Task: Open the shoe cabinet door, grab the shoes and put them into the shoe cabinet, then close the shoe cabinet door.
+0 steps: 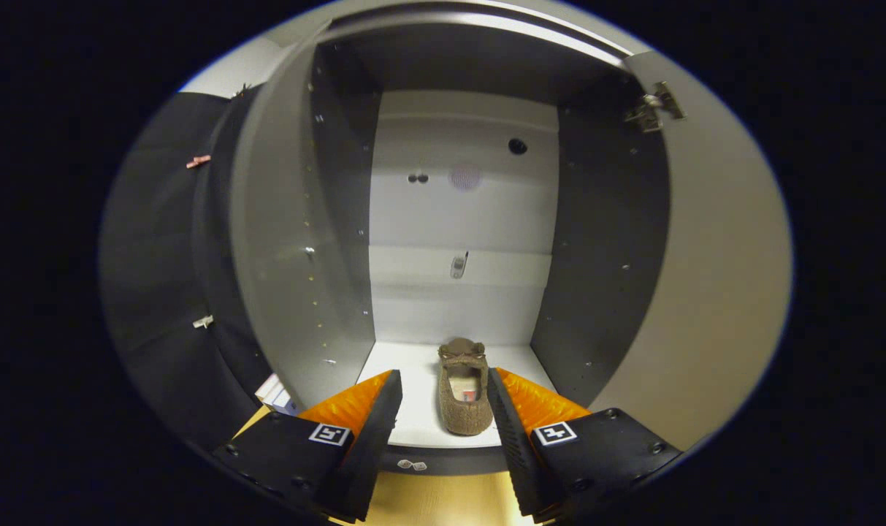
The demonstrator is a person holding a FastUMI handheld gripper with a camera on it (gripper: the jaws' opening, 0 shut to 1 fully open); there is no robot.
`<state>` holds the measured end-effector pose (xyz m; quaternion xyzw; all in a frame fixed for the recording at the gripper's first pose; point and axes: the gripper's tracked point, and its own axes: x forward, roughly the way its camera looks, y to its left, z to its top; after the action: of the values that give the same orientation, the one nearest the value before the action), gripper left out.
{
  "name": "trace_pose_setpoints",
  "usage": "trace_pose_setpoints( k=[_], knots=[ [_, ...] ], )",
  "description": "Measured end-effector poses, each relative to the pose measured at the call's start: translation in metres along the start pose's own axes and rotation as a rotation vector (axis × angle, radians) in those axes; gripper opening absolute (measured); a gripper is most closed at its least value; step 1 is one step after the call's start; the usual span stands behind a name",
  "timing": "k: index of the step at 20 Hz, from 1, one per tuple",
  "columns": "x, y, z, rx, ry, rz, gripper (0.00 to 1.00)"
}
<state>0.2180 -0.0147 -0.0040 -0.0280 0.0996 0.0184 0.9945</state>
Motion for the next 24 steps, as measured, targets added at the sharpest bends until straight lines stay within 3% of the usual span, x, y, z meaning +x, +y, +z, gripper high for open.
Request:
trace_pose_setpoints(
  k=[12, 17, 24],
  knots=[
    [-0.195, -0.050, -0.009, 0.076, -0.154, -0.043, 0.75],
    [-0.263, -0.106, -0.016, 0.105, -0.156, -0.121, 0.80],
    [-0.324, -0.187, -0.031, 0.121, -0.158, -0.224, 0.87]
  ],
)
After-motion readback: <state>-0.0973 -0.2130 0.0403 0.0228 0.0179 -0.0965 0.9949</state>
